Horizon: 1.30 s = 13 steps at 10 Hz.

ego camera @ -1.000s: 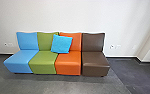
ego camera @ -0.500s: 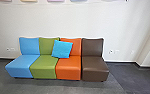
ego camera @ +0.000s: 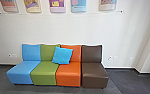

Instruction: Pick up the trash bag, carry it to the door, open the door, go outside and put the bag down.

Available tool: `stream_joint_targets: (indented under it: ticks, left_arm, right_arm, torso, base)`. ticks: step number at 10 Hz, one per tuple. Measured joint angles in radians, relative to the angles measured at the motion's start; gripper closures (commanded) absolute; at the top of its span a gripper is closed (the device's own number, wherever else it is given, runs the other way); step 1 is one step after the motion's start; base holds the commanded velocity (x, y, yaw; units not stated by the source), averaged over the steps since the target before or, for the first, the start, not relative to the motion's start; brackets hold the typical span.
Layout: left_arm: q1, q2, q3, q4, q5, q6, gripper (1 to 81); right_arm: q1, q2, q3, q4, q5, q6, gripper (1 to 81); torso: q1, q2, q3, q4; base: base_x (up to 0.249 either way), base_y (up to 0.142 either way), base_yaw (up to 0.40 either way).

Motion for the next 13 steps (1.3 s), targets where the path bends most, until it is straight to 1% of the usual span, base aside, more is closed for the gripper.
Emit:
stream_joint_targets:
  ticks: [2,3,5,8,9,11,13]
  left_arm:
    - [0.001,0.0,-0.006,0.001,0.0,0.0,81.1]
    - [0.001,-0.001,-0.008,0.004,-0.001,0.0,81.1]
    - [0.018,-0.001,-0.01,0.025,-0.008,-0.001,81.1]
    - [0.016,0.0,-0.01,0.026,-0.013,-0.003,81.1]
    - [0.017,0.004,-0.014,0.026,-0.014,-0.003,81.1]
    - [0.017,0.013,-0.029,0.026,-0.013,-0.003,81.1]
    - [0.02,0.02,-0.039,0.032,-0.007,-0.003,81.1]
  right_arm:
    - [-0.002,0.0,-0.014,0.001,0.008,0.0,1.0]
    - [-0.006,0.0,-0.041,0.001,0.013,0.0,1.0]
    - [-0.014,-0.003,-0.078,0.001,0.013,0.0,1.0]
    - [-0.008,0.022,-0.078,0.001,0.016,0.0,1.0]
    - [-0.008,0.023,-0.078,0.001,0.016,0.0,1.0]
    - [-0.003,0.022,-0.078,0.001,0.02,0.0,1.0]
    - [-0.009,0.024,-0.078,0.001,0.018,0.001,1.0]
  torso:
    - [-0.026,0.046,0.012,0.0]
    - [-0.042,0.075,0.016,0.0]
    - [-0.077,0.14,0.019,0.0]
    - [-0.128,0.236,0.021,0.0]
    - [-0.139,0.258,0.029,0.0]
    - [-0.169,0.309,0.074,0.0]
    - [-0.205,0.372,0.135,0.0]
  base:
    - [0.0,0.0,0.0]
    - [0.0,0.0,0.0]
    - [0.0,0.0,0.0]
    - [0.0,0.0,0.0]
    - [0.0,0.0,0.0]
    - [0.0,0.0,0.0]
    - [0.0,0.0,0.0]
